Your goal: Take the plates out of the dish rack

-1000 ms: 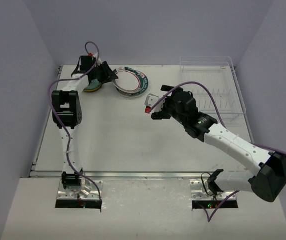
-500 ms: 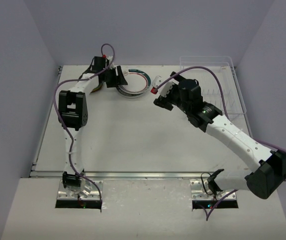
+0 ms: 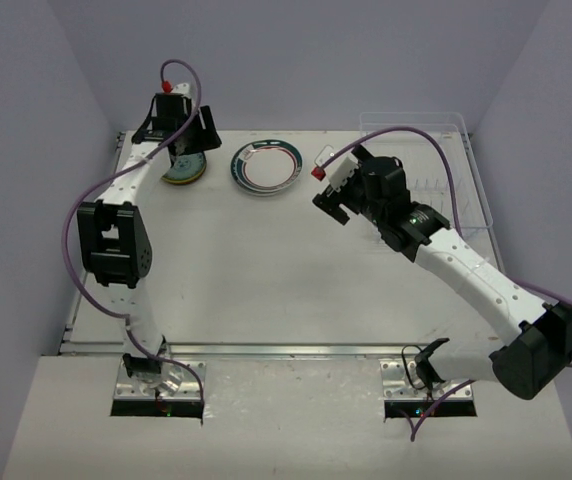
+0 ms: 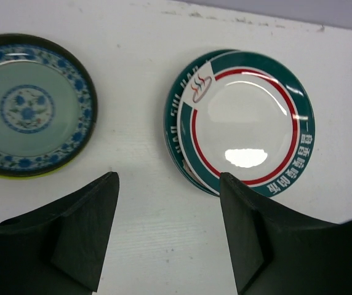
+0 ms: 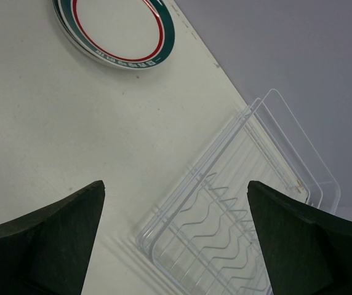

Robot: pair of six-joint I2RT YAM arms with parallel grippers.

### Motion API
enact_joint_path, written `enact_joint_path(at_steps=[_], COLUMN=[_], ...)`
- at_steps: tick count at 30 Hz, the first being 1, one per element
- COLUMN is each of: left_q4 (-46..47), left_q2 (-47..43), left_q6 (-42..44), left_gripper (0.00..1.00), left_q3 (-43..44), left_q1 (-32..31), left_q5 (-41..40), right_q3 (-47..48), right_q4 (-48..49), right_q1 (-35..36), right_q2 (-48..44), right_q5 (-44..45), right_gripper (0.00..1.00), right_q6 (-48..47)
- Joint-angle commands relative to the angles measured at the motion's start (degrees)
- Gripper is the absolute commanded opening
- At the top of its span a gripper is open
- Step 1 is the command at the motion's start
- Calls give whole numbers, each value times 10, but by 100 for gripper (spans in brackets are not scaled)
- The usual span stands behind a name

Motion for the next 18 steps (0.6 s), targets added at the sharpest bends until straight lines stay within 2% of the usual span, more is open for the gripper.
enact_joint_path(at_steps=[1,3,6,7,8,9,13,18], left_q4=[52,54,48,46,45,45,46,19], left_q2=[-75,-95,-126,-141,-165,-188,-264,-363], left_q6=[22,35,62,71,82,87,132,175], left_gripper=[64,66,76,84,97,99,100,100], left_q3=[-33,-44,-66,-80,-100,-115,-207,-290], left_q1=[3,2,2,2,2,-1,-19,-22], left_q5=[-71,-77,-91,-85,-78,-69,-55,32], right_q3=[19,25,52,57,61,65,60,40], right_q4=[-1,-10,-46,-53,-61,-68,-67,-38], right_q1=[-9,-14,-33,-37,-43,-49,-54,-52], right_q2=[-12,-6,9,16,26,34,57,82], right_q5=[-8,-18,-41,-52,-67,-80,-120,-157], right_gripper=[99,99,99,99,99,99,99,99], right_q6=[44,67,124,148,168,190,244,296])
